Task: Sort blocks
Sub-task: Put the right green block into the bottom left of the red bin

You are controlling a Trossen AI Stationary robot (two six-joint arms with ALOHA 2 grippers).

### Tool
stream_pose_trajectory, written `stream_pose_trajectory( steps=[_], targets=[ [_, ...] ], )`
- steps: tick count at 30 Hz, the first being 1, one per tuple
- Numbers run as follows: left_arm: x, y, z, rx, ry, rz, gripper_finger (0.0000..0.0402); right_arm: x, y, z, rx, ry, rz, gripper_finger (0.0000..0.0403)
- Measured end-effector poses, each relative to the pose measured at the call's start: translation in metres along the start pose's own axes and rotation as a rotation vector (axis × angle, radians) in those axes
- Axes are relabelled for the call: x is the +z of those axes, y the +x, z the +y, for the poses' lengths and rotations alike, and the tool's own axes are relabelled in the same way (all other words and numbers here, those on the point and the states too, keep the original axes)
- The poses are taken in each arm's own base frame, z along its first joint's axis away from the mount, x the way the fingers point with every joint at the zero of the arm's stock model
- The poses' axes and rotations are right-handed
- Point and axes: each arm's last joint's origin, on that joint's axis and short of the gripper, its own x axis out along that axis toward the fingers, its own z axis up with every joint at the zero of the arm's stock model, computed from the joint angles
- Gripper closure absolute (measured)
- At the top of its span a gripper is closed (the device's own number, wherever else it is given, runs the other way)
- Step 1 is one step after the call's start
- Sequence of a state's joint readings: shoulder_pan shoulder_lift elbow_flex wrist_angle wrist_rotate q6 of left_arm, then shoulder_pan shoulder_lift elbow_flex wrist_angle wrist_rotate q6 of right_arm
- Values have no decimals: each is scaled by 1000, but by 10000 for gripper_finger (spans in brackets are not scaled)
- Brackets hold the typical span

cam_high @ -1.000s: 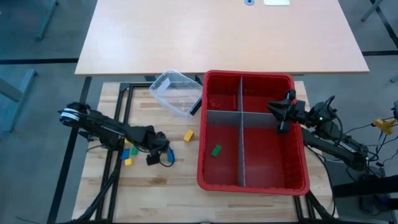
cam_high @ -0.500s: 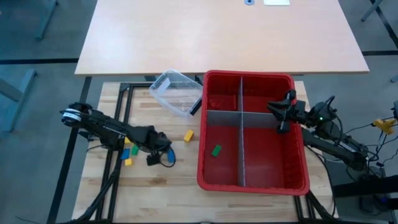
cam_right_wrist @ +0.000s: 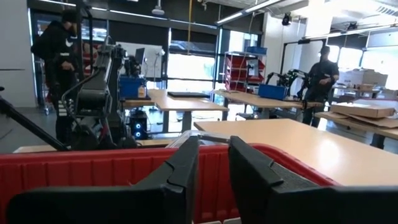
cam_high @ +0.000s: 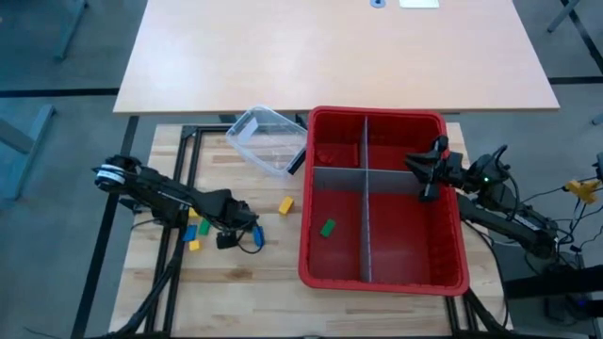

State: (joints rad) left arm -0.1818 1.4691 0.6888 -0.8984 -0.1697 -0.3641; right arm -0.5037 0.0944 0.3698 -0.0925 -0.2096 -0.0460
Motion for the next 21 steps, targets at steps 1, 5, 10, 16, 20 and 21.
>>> stream_pose_trajectory(
  steps=[1, 5, 10, 16, 20, 21],
  targets=[
    [1, 0, 0, -3, 5, -5, 91, 0, 0, 0, 0, 0, 0, 332],
    [2, 3, -1, -6, 12, -1, 91, 0, 0, 0, 0, 1, 0, 336],
    [1, 4, -2, -23, 10, 1, 119, 0, 0, 0, 0, 1, 0, 346],
    [3, 4, -4, -71, 5, -2, 268, 0, 0, 0, 0, 1, 0, 353],
    [6, 4, -4, -67, -25, -35, 306, 0, 0, 0, 0, 1, 0, 348],
    [7, 4, -5, -69, -31, -48, 306, 0, 0, 0, 0, 1, 0, 346]
  ],
)
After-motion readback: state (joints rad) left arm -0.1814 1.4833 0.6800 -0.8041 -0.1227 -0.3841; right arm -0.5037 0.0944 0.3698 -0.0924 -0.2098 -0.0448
